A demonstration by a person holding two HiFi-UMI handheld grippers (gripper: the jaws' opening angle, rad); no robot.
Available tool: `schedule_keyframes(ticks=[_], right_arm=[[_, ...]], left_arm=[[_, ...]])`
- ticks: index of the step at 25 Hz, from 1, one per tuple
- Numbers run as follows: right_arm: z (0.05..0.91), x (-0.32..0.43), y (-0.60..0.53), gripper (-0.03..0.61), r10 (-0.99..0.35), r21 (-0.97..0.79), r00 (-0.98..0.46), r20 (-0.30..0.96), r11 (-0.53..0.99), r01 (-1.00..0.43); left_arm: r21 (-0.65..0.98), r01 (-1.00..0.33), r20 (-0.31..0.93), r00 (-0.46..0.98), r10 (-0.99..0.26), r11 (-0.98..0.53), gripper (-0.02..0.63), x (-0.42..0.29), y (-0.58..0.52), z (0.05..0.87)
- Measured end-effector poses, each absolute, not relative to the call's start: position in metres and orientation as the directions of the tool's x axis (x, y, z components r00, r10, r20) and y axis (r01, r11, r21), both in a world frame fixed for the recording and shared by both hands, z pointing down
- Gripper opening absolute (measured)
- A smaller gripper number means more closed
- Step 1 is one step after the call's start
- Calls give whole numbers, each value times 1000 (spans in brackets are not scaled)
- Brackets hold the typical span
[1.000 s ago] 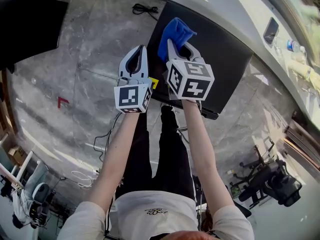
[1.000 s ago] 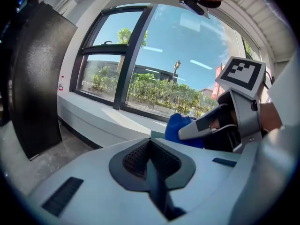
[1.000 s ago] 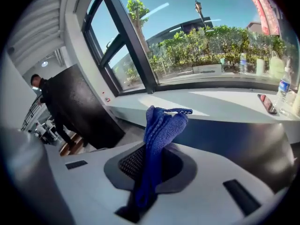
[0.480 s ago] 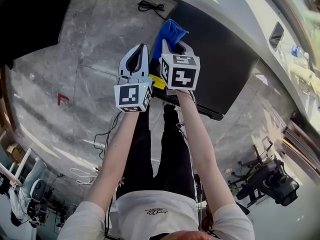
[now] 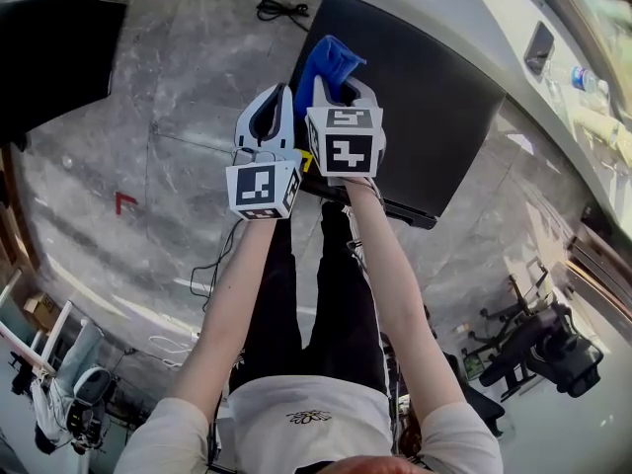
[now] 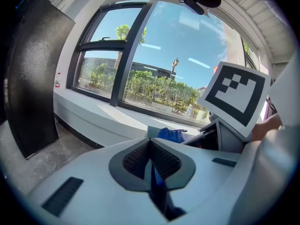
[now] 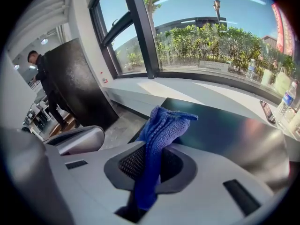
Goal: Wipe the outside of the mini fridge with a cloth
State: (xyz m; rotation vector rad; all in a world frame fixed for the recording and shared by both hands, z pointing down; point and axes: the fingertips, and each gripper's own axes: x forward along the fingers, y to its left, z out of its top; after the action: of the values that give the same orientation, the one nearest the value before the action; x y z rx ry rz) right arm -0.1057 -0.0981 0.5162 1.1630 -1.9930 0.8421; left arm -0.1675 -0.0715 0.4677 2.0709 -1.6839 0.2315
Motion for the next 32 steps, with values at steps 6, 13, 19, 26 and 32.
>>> schedule_keyframes(ticks=[6, 13, 19, 26, 32], right_arm=[[517, -54, -90, 61, -478, -187, -342, 809, 343, -921], [521, 20, -77, 61, -493, -159, -281, 823, 275, -948], [523, 87, -63, 61, -501, -119, -221, 836, 227, -966], [523, 137, -51, 61, -512, -104, -181, 840, 176, -979], [523, 176, -43, 61, -519, -88, -150, 841, 143, -986]], left_arm=[[246, -951, 407, 275, -871, -186, 5, -129, -69, 467], [264, -939, 408, 316, -857, -221, 5, -74, -60, 470], [292, -919, 407, 371, -835, -266, 5, -19, -51, 469], [289, -912, 412, 393, -822, -291, 5, 19, -47, 475], [292, -898, 411, 430, -804, -330, 5, 54, -42, 475]])
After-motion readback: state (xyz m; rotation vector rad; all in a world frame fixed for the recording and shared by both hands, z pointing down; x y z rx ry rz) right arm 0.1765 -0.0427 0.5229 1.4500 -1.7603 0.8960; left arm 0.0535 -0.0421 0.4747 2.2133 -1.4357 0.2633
